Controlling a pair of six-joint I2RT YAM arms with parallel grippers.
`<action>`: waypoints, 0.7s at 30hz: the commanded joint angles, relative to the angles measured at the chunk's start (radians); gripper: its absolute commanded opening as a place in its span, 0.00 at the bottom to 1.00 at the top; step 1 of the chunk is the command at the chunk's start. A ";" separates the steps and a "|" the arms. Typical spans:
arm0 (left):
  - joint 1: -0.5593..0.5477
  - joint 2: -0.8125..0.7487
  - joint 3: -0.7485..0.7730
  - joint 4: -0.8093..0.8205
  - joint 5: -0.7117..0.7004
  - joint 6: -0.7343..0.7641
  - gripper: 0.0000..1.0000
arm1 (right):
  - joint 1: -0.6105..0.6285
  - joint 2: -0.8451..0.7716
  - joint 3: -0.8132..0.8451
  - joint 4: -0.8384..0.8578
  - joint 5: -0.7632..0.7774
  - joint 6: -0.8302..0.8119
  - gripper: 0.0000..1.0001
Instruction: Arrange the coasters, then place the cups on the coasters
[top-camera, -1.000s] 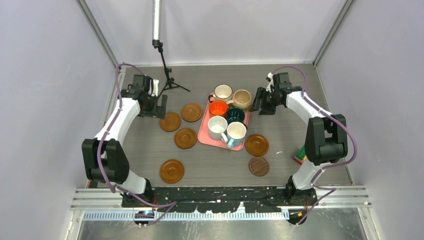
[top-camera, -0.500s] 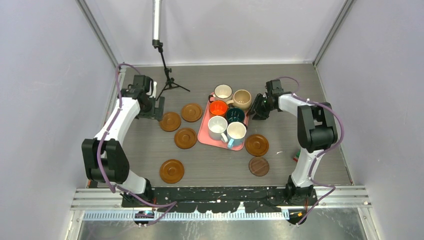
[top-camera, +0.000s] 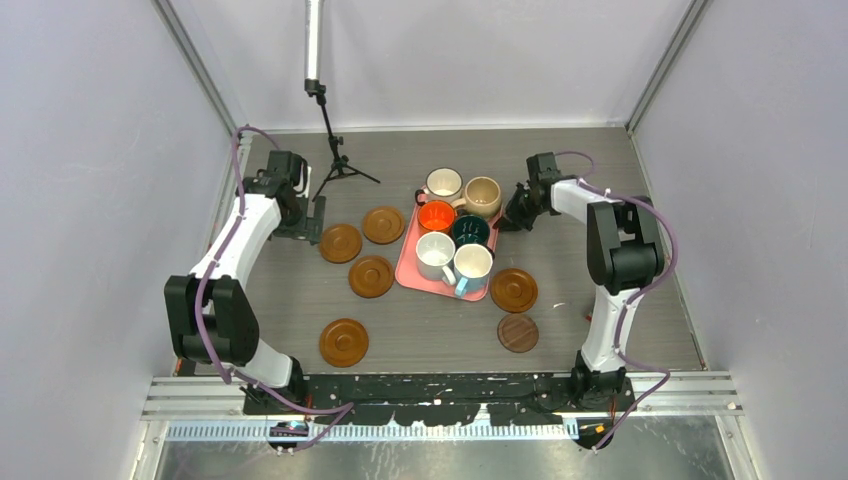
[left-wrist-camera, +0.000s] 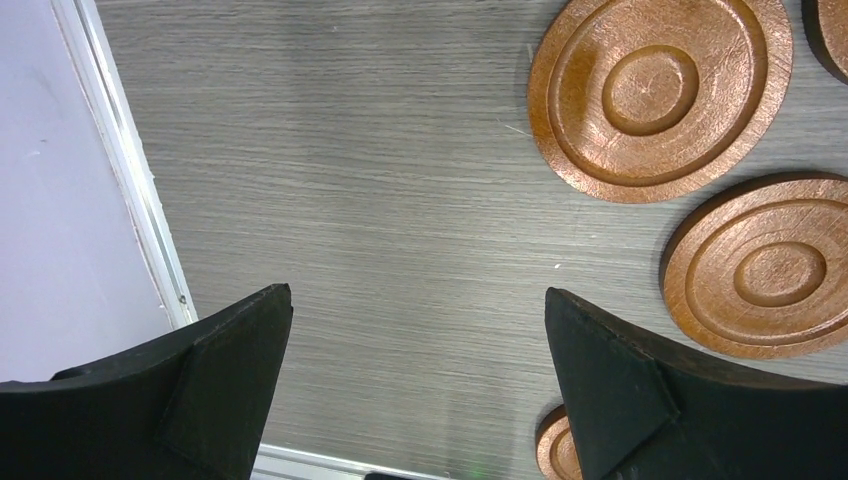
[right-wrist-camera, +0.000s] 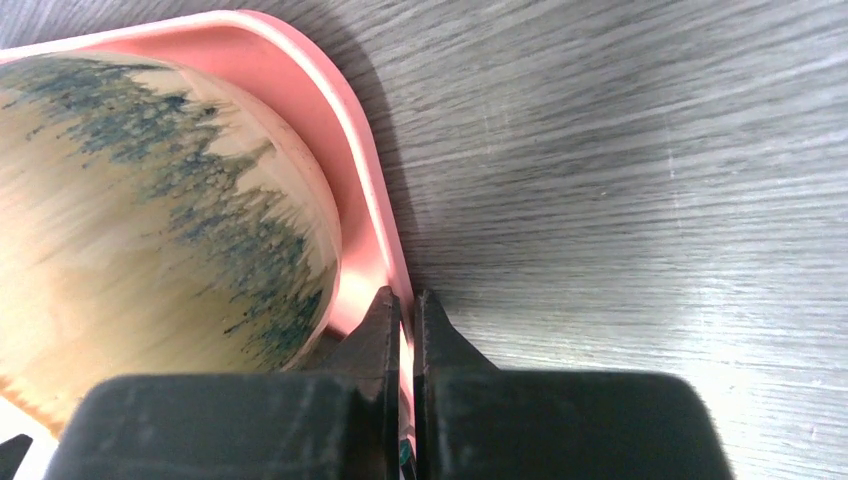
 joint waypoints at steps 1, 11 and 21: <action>-0.001 0.001 0.034 0.000 -0.026 -0.011 1.00 | 0.006 0.091 0.076 0.047 0.128 0.056 0.00; -0.002 0.026 0.056 0.001 -0.034 -0.010 1.00 | -0.123 0.171 0.222 -0.021 0.210 0.008 0.00; -0.003 0.075 0.093 0.000 -0.024 -0.009 1.00 | -0.275 0.164 0.251 -0.029 0.245 -0.027 0.00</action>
